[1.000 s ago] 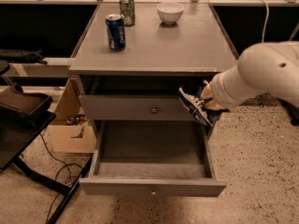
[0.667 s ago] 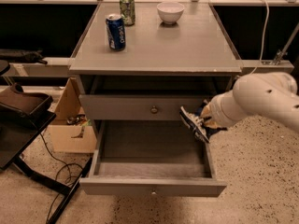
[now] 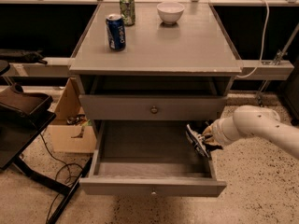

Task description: Place blue chip bag into middle drawer

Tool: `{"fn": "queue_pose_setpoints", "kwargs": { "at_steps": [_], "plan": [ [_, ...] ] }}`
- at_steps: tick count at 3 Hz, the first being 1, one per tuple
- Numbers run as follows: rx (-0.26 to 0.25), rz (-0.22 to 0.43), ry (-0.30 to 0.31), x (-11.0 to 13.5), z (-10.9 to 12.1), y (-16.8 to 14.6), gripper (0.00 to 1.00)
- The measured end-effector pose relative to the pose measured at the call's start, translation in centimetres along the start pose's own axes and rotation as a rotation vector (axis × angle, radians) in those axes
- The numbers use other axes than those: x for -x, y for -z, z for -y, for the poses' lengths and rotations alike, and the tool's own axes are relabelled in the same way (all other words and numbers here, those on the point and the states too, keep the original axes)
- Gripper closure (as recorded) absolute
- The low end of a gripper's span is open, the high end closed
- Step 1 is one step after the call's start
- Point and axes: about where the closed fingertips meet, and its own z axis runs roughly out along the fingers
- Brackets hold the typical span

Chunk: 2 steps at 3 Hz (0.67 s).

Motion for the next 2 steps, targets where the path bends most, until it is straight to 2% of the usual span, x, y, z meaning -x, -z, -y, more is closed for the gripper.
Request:
{"fn": "queue_pose_setpoints", "kwargs": {
  "at_steps": [1, 2],
  "plan": [
    [0.000, 0.064, -0.032, -1.1, -1.8, -6.0, 1.00],
    [-0.018, 0.126, 0.000, 0.9, -2.1, -8.4, 1.00]
  ]
}}
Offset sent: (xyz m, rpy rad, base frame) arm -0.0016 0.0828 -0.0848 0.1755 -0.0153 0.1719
